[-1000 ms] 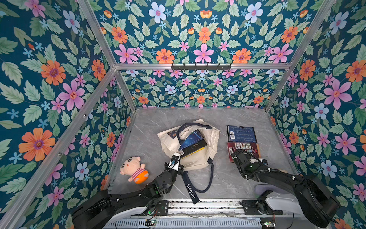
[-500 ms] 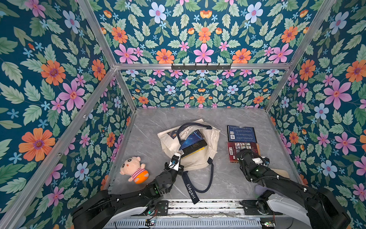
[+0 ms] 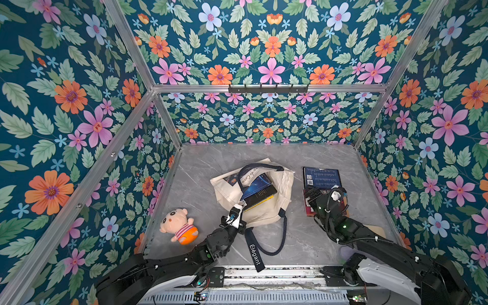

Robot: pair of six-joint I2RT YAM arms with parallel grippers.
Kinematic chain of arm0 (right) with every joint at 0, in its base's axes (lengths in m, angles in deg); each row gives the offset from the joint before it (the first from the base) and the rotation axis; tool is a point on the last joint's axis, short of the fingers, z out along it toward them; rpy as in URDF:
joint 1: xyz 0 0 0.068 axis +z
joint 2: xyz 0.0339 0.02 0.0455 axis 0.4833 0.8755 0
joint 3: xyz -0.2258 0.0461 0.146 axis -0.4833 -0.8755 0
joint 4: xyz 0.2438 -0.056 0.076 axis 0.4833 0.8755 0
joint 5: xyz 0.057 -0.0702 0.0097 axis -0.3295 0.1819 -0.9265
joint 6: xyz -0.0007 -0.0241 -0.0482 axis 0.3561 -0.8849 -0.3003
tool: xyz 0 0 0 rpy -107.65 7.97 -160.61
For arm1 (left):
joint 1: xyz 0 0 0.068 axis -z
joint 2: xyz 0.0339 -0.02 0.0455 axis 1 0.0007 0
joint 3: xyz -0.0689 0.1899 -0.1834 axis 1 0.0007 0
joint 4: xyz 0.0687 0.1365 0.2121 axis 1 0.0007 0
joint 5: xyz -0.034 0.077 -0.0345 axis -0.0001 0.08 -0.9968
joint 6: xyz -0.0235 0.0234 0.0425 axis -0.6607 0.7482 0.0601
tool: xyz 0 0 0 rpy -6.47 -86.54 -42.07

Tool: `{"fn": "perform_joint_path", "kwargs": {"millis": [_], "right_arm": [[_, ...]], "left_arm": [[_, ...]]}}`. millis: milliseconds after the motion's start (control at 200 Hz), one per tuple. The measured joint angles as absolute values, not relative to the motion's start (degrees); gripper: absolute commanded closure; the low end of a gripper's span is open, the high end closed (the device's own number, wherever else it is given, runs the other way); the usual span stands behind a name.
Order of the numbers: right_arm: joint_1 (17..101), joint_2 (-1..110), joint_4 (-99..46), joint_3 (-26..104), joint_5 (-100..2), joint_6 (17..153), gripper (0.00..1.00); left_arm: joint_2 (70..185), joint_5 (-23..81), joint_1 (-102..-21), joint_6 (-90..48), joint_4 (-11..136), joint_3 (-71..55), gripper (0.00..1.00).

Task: Take out the books from the canvas bag
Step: Place the book on the book, then pick up the book from the canvas bag.

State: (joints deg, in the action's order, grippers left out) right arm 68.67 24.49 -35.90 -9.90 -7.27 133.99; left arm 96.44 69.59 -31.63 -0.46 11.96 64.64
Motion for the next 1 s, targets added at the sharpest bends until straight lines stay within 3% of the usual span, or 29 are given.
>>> {"fn": "perform_joint_path", "kwargs": {"millis": [540, 1000], "right_arm": [[82.4, 38.2, -47.1, -4.0, -11.6, 125.8, 0.06], [83.7, 53.5, -53.8, 1.6, -18.9, 128.9, 0.17]], "left_arm": [[96.4, 68.4, -31.6, -0.4, 11.9, 64.6, 1.0], [96.5, 67.7, -31.6, -0.4, 12.0, 64.6, 1.0]]}}
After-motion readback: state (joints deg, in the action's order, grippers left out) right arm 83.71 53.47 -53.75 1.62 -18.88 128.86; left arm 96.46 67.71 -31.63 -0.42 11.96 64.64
